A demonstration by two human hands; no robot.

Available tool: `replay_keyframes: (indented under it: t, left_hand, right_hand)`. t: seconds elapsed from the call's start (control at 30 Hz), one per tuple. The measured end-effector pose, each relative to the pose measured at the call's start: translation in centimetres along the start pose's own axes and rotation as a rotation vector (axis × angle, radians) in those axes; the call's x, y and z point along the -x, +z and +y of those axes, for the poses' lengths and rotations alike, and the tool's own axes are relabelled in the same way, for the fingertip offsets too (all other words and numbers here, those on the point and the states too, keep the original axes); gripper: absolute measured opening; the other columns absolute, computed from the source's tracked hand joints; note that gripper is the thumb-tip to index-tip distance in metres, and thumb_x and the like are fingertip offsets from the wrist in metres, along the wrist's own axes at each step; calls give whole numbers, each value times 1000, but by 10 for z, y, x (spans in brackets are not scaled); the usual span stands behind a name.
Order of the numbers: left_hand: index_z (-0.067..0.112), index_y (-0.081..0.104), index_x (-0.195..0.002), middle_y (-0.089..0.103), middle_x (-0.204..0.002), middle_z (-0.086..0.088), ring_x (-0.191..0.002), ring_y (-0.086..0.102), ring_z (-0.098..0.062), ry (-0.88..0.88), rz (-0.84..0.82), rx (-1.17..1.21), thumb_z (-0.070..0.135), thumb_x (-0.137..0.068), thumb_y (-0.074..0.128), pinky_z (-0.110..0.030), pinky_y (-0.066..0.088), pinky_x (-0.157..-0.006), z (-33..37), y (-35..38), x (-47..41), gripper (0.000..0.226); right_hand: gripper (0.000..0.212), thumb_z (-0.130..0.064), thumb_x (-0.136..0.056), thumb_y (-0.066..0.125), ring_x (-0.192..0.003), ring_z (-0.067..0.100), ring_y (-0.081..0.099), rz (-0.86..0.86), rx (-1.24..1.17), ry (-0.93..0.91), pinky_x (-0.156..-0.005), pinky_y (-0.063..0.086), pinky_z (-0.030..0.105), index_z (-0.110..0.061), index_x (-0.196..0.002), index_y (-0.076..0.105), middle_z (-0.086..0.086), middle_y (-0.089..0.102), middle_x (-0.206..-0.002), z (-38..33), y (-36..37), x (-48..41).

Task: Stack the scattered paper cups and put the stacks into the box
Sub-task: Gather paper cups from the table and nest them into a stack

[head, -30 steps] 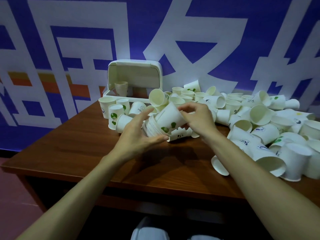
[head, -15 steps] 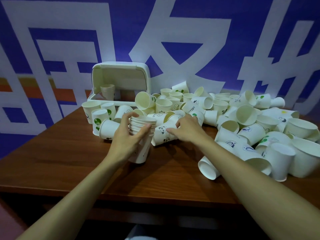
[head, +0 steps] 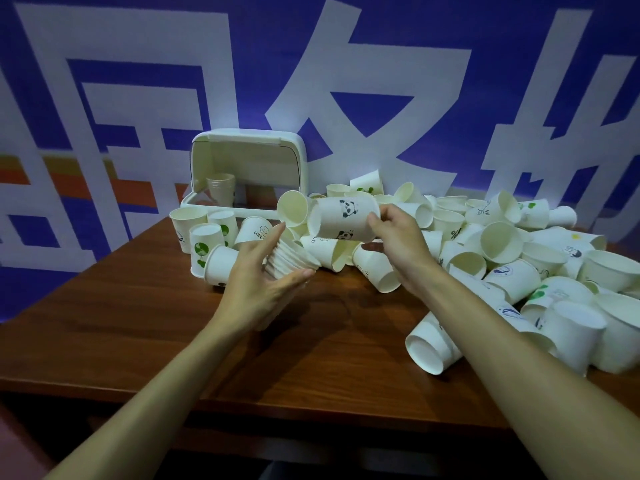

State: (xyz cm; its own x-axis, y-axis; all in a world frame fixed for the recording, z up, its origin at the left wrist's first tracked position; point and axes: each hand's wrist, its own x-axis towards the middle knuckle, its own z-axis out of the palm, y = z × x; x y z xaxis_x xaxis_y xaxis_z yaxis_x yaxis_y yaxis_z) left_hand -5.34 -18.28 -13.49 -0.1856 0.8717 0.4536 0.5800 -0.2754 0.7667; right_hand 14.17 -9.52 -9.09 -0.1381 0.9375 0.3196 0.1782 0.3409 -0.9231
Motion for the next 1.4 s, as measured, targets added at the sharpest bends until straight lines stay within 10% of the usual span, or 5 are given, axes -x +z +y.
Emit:
replay_keyframes:
  t: [0.5, 0.7, 0.97, 1.07, 1.4]
  left_hand:
    - [30, 40, -139, 50, -129, 8, -117, 49, -9, 79, -48, -18, 58, -74, 70, -34, 44, -98, 26, 26, 14, 77]
    - [28, 49, -129, 56, -122, 5, -108, 53, -8, 47, -14, -9, 49, -75, 72, -26, 47, -85, 39, 47, 16, 62]
    - [26, 37, -130, 45, -115, 8, -101, 48, -9, 76, -26, 50, 25, -76, 76, -20, 39, -75, 64, 74, 14, 67]
    - [46, 28, -136, 40, -127, 14, -115, 42, -6, 132, -40, 81, 23, -81, 72, -26, 38, -91, 65, 81, 13, 74]
    - [34, 49, -116, 55, -110, 1, -91, 58, -5, 100, -77, 78, 33, -75, 77, -26, 57, -70, 56, 74, -1, 49]
  right_hand:
    - [25, -13, -94, 56, -74, 8, 50, -551, 537, -355, -76, 43, 37, -33, -80, 55, -14, 56, -75, -23, -5, 27]
    - [21, -28, -92, 62, -98, 5, 60, -365, 541, -267, -80, 43, 11, -19, -110, 68, -8, 67, -105, -24, -46, 38]
    - [69, -77, -68, 59, -103, 14, 54, -492, 1140, 53, -95, 44, 40, -25, -114, 58, -9, 57, -106, -6, -134, 55]
    - [53, -58, -73, 71, -90, 11, 54, -568, 1125, 69, -84, 40, 32, -19, -107, 62, -14, 55, -88, 5, -136, 63]
    - [8, -23, -93, 59, -79, 12, 53, 65, 532, -161, -64, 41, 21, -16, -93, 61, -7, 59, -83, 13, -124, 40]
